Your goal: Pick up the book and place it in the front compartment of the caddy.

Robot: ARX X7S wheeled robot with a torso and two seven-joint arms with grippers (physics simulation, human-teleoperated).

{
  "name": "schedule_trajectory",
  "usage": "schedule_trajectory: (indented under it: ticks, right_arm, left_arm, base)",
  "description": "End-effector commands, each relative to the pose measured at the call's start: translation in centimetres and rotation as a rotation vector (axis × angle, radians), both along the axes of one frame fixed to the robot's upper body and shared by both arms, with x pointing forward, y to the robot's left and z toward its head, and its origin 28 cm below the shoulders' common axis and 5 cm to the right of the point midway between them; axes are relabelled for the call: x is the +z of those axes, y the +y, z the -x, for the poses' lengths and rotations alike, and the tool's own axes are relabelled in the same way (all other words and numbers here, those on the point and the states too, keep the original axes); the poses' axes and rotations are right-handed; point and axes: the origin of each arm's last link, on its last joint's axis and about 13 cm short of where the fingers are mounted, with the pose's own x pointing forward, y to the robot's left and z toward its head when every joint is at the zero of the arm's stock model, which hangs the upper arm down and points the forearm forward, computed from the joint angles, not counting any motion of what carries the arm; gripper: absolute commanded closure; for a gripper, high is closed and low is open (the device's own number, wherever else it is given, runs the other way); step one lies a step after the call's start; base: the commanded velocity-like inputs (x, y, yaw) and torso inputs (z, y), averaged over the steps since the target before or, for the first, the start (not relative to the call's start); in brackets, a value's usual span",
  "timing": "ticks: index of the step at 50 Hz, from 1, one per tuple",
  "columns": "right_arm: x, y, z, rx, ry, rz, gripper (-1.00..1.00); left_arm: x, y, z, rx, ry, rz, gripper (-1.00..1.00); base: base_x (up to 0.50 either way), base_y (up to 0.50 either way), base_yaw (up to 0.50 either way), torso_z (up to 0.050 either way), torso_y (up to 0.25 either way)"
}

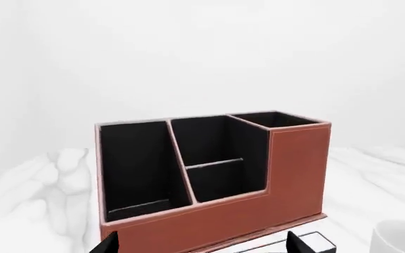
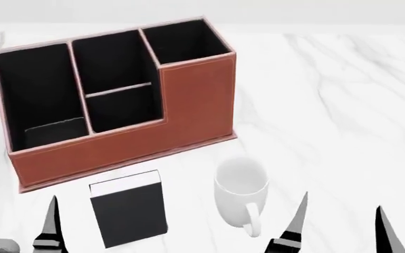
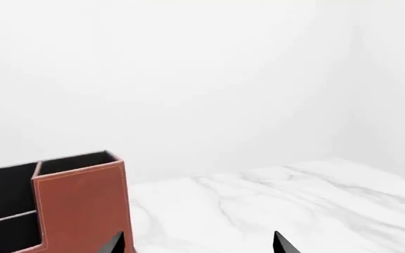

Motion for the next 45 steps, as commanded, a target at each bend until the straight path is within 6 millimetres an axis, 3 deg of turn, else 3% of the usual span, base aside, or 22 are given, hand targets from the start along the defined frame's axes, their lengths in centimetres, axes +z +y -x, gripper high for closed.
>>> schedule_trajectory:
  ticks: [1, 12, 45]
  right_arm:
    - [2.32, -1.25, 0.66, -0.028, -0.076, -0.024, -1.0]
    - [3.2, -1.62, 1.19, -0.041, -0.119, -0.026, -1.0]
    - [3.12, -2.0, 0.76, -0.077, -0.108, -0.027, -1.0]
  left_arm:
    - [2.04, 0.21, 0.81, 0.004, -0.053, -0.029, -1.0]
    - [2.54, 0.32, 1.15, 0.003, -0.079, -0.023, -1.0]
    - [2.55, 0.15, 0.86, 0.001, -0.081, -0.049, -1.0]
  base:
    - [0.5, 0.0, 0.0, 0.0, 0.0]
    - [0.5, 0.0, 0.0, 0.0, 0.0]
    - [0.5, 0.0, 0.0, 0.0, 0.001]
